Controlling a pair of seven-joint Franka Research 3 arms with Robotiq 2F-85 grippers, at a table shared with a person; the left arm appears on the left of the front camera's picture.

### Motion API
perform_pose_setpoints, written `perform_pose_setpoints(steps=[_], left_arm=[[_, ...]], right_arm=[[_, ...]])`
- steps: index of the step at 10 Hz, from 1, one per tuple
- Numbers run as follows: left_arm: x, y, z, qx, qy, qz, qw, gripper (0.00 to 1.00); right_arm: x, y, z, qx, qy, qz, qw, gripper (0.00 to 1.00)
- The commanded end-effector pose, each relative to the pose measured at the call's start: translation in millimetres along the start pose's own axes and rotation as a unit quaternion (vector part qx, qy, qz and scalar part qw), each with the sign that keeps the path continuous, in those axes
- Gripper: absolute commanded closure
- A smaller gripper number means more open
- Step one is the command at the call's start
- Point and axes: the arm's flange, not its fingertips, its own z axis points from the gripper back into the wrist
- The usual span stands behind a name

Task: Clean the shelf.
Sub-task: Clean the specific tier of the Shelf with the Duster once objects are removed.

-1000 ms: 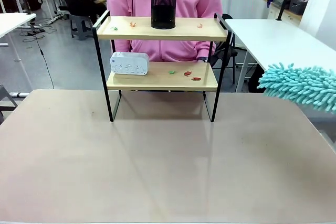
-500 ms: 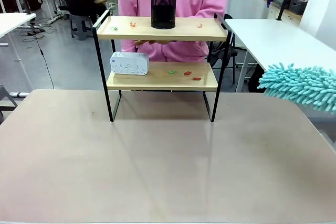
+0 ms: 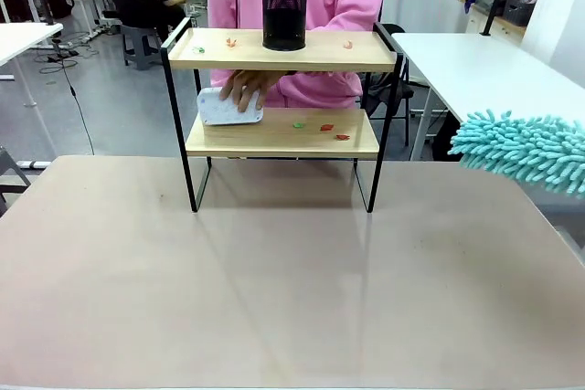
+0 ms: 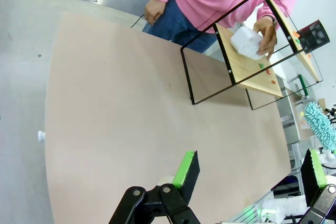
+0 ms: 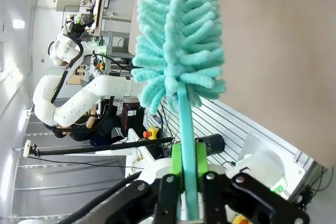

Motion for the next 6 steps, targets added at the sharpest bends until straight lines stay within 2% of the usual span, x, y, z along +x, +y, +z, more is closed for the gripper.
perform_pose_setpoints(steps=[1, 6], left_arm=[[0.7, 0.2, -1.5, -0.008, -0.005, -0.011, 1.000, 0.00], [0.7, 0.2, -1.5, -0.008, -0.005, -0.011, 1.000, 0.00]], right_arm=[[-0.2, 5.0, 4.4, 0.007, -0.002, 0.002, 1.000, 1.00], [-0.2, 5.0, 4.4, 0.007, -0.002, 0.002, 1.000, 1.00]])
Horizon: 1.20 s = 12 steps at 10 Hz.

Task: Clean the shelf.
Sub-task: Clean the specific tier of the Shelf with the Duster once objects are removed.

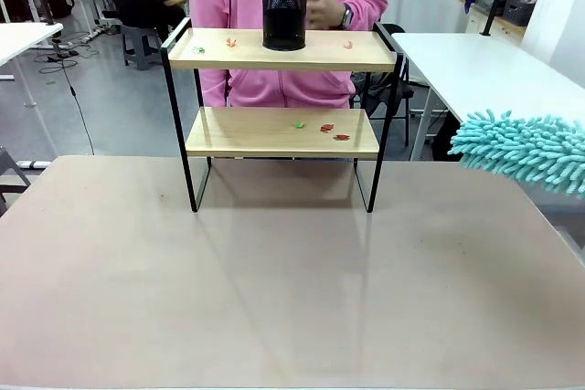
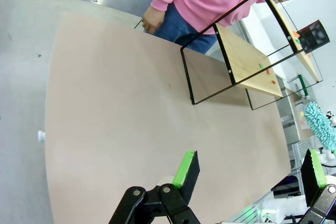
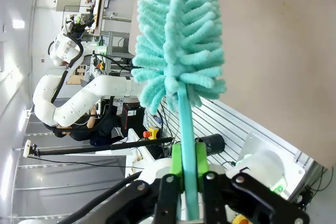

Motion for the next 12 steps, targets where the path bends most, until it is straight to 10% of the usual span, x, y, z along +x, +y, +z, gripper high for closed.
perform_pose_setpoints(steps=[1, 7, 12], left_arm=[[1, 0, -1, -0.008, -0.005, -0.011, 1.000, 0.00], [1, 0, -1, -0.008, -0.005, -0.011, 1.000, 0.00], [1, 0, -1, -0.008, -0.005, -0.011, 1.000, 0.00]], right_arm=[[0, 0, 0, 0.000, 0.000, 0.000, 1.000, 0.87], [-13, 89, -76, -0.068, 0.114, 0.152, 0.979, 0.87], [33, 119, -195, -0.181, 0.000, 0.187, 0.966, 0.87]])
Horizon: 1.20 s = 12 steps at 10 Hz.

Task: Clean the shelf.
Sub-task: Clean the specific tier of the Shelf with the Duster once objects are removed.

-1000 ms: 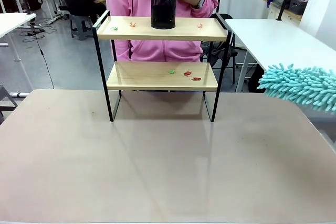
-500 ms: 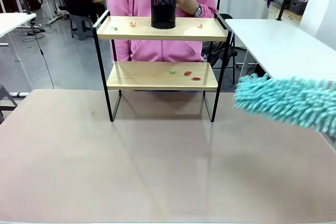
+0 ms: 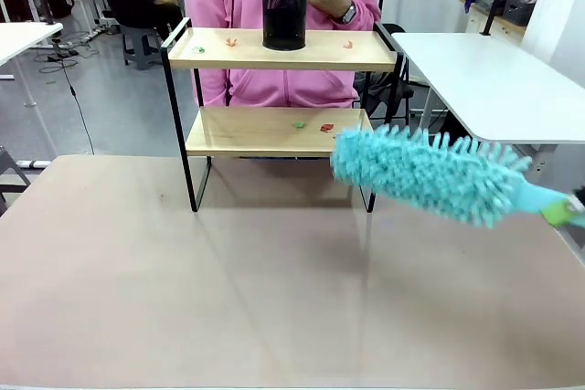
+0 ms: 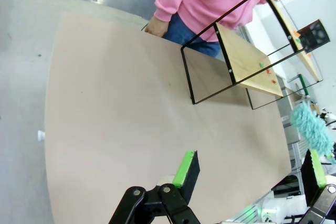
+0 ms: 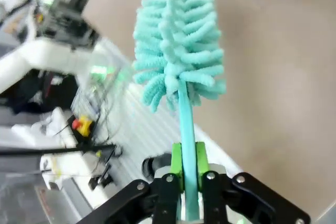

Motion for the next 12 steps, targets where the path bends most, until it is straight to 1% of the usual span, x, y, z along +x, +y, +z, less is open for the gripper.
perform_pose_setpoints(steps=[1, 2, 3, 4, 5, 6, 7, 8, 9, 11, 12], left_arm=[[1, -1, -1, -0.008, -0.006, -0.011, 1.000, 0.00], [1, -1, -1, -0.008, -0.006, -0.011, 1.000, 0.00], [1, -1, -1, -0.008, -0.006, -0.011, 1.000, 0.00], [1, -1, -1, -0.008, -0.006, -0.011, 1.000, 0.00], [1, -1, -1, -0.008, -0.006, -0.011, 1.000, 0.00], [1, -1, -1, -0.008, -0.006, -0.011, 1.000, 0.00], [1, -1, -1, -0.008, -0.006, -0.011, 1.000, 0.00], [1, -1, -1, -0.008, -0.006, -0.011, 1.000, 0.00], [1, -1, -1, -0.008, -0.006, -0.011, 1.000, 0.00], [1, -1, -1, -0.008, -0.006, -0.011, 1.000, 0.00], [1, -1, -1, -0.008, -0.006, -0.011, 1.000, 0.00]], right_arm=[[4, 6, -24, -0.044, -0.063, -0.019, 0.997, 0.87], [0, 0, 0, 0.000, 0.000, 0.000, 1.000, 0.87], [0, 0, 0, 0.000, 0.000, 0.000, 1.000, 0.87], [17, 4, -3, -0.027, -0.028, -0.007, 0.999, 0.87], [14, 1, -2, -0.087, -0.035, -0.043, 0.995, 0.87], [24, 6, -15, -0.090, -0.041, -0.031, 0.995, 0.87], [40, 2, -32, -0.101, -0.047, -0.034, 0.993, 0.87], [50, 5, -45, -0.088, -0.052, -0.024, 0.994, 0.87], [57, 9, -55, -0.092, -0.062, -0.015, 0.994, 0.87], [66, 16, -67, -0.141, -0.110, 0.002, 0.984, 0.87], [72, 19, -74, -0.157, -0.121, 0.008, 0.980, 0.87]])
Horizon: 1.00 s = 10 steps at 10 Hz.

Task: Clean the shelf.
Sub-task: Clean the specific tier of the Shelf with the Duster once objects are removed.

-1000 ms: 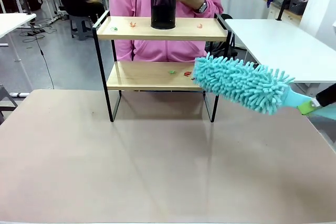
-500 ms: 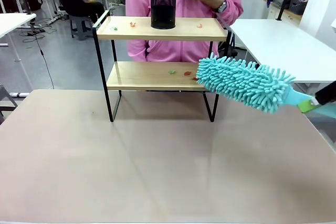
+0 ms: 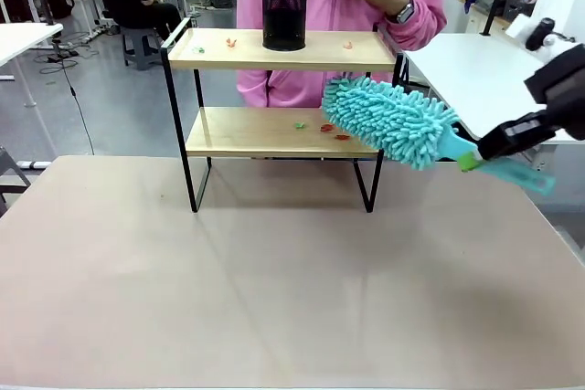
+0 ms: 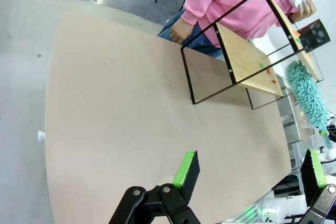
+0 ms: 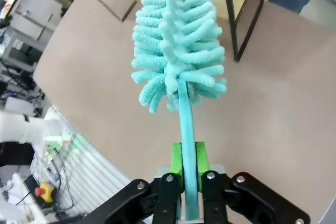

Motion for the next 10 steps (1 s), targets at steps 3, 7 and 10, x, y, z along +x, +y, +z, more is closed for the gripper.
perform_pose_setpoints(steps=[3, 7, 10], left_arm=[[1, -1, -1, -0.007, -0.007, -0.010, 1.000, 0.00], [1, -1, -1, -0.007, -0.007, -0.010, 1.000, 0.00], [1, -1, -1, -0.007, -0.007, -0.010, 1.000, 0.00]], right_arm=[[-6, 20, -45, -0.054, -0.019, 0.001, 0.998, 0.87], [-2, 33, -84, -0.129, -0.032, -0.023, 0.991, 0.87], [7, 28, -104, -0.161, -0.054, -0.057, 0.984, 0.87]])
